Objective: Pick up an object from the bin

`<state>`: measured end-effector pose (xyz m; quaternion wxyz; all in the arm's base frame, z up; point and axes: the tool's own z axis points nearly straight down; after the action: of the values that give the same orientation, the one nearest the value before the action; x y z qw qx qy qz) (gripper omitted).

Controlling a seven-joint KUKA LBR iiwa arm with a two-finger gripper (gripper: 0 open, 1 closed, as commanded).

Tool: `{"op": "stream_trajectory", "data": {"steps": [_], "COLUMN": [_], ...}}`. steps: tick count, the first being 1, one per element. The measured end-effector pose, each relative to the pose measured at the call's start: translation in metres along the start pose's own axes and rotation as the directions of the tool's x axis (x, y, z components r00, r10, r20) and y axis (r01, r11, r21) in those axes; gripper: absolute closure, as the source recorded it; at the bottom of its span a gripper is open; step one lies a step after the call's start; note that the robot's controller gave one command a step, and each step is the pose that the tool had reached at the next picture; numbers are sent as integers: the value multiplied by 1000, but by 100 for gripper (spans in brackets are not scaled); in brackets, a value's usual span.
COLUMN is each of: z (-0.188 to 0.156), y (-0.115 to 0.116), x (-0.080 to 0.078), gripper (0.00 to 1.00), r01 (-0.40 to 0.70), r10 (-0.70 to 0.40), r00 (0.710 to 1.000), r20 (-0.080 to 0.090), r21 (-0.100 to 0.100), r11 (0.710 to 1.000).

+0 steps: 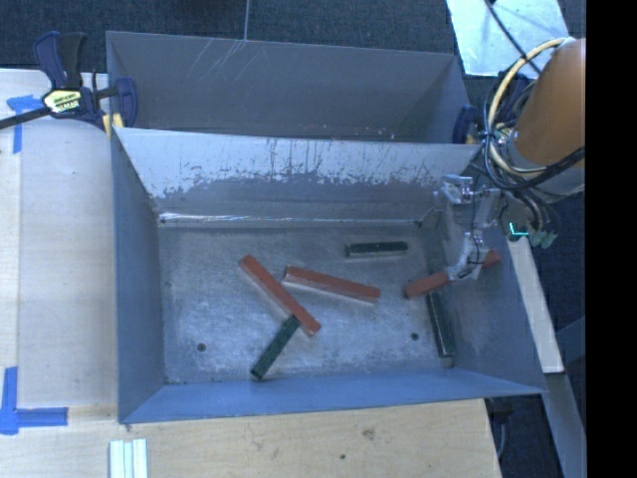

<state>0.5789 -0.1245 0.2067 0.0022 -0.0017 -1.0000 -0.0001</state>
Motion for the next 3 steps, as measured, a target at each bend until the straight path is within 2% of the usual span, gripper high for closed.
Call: {"op": "stream_trajectory", "data": {"steps": [1,2,3], "z": [140,134,138], "y": [-23,47,46], "x": [-16,7,12], "gripper": [0,0,100], "r01": [29,3,3], "r10": [-29,-3,-3], "r00": [1000,1000,1000], "r20": [1,5,-23], "r21": [-1,-4,-9], "r11": [1000,1000,1000]}}
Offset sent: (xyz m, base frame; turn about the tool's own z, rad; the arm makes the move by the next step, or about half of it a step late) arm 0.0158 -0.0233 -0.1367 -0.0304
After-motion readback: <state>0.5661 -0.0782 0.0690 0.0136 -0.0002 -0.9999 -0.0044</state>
